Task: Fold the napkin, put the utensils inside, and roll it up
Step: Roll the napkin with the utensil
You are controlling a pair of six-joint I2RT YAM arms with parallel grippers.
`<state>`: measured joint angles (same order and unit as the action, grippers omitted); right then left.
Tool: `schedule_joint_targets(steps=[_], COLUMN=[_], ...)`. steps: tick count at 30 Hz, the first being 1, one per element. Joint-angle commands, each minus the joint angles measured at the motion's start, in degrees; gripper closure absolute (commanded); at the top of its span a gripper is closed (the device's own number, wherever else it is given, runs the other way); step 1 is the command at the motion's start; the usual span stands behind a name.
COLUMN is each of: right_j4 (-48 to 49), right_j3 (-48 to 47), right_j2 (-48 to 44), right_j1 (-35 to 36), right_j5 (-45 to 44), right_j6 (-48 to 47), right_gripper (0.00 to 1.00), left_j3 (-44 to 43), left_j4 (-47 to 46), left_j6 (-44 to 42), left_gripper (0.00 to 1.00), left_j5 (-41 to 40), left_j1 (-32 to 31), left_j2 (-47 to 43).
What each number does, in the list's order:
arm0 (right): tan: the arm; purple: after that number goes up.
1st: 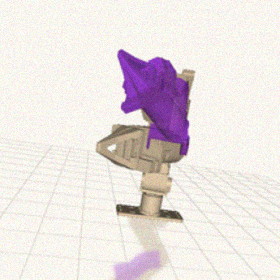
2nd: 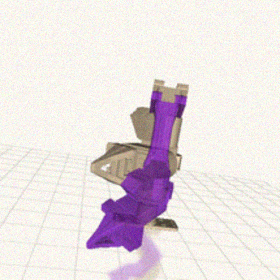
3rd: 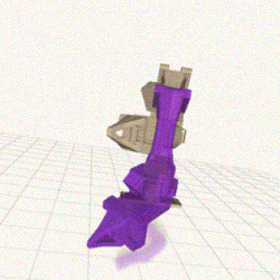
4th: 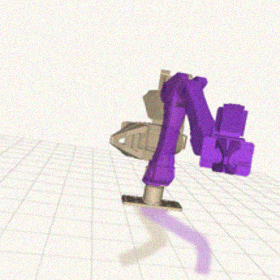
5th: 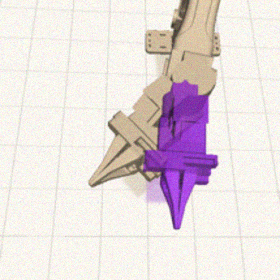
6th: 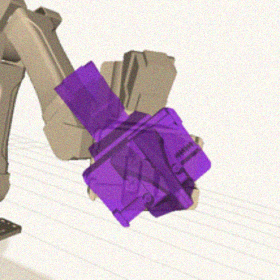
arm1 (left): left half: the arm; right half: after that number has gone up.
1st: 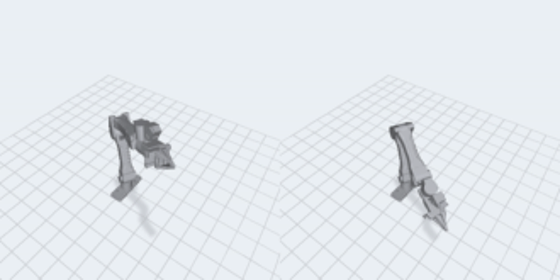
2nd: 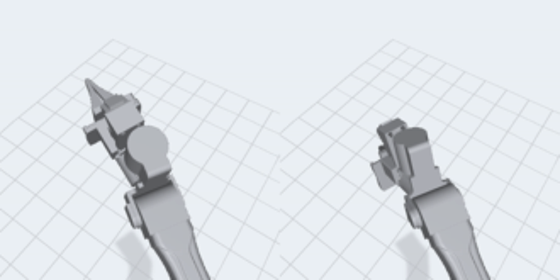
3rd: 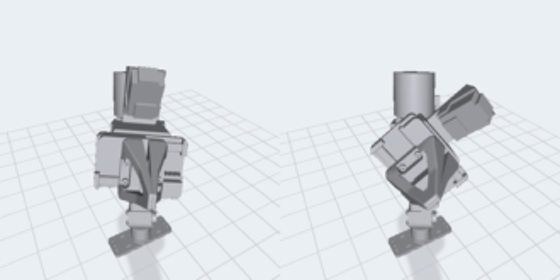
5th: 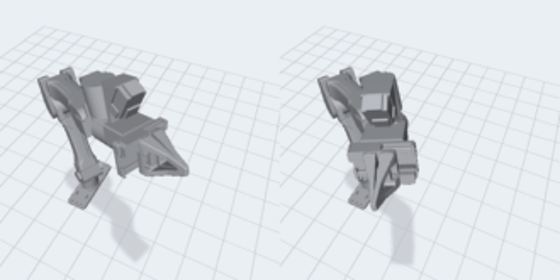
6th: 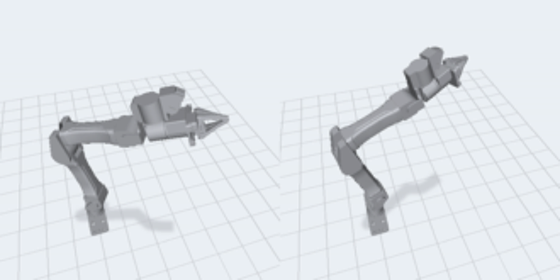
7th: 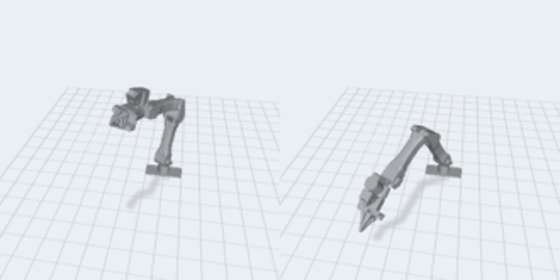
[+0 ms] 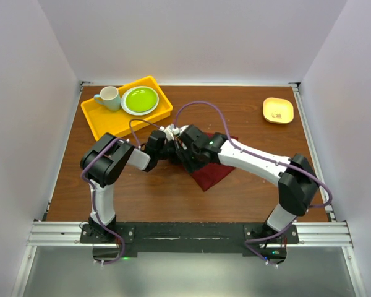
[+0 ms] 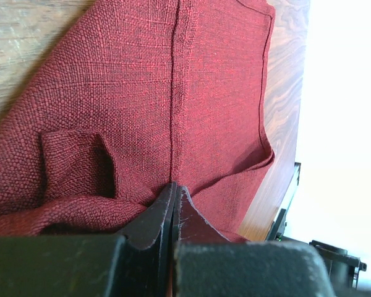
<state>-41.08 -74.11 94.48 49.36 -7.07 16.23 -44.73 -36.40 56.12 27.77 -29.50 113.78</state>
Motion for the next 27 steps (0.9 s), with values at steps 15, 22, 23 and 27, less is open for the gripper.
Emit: schedule_joint_targets(steps=[15,22,23,27], right_j4=[9.1,11.7,11.9,11.8], right_j3=[1.6,5.6,6.1,7.8], right_j2=[10.1,13.4,13.7,15.8], right_j1=[4.3,4.3,4.3,4.3], right_j5=[-7.3,-8.5,-8.8,-9.8], right_j6=[-4.9,-5.2,-4.8,-2.3], right_gripper=[0.52,0.44,0.43,0.41], left_j3=[4.7,4.6,4.6,4.9], left_j4=[15.9,16.0,16.0,15.6], left_j6=[-3.9,-3.7,-3.7,-3.2], left_gripper=[1.0,1.0,1.0,1.0], left_j5=[-6.7,-6.4,-6.3,-5.4], left_j1=[0.5,0.5,0.5,0.6], left_j2=[5.8,5.3,5.2,4.9])
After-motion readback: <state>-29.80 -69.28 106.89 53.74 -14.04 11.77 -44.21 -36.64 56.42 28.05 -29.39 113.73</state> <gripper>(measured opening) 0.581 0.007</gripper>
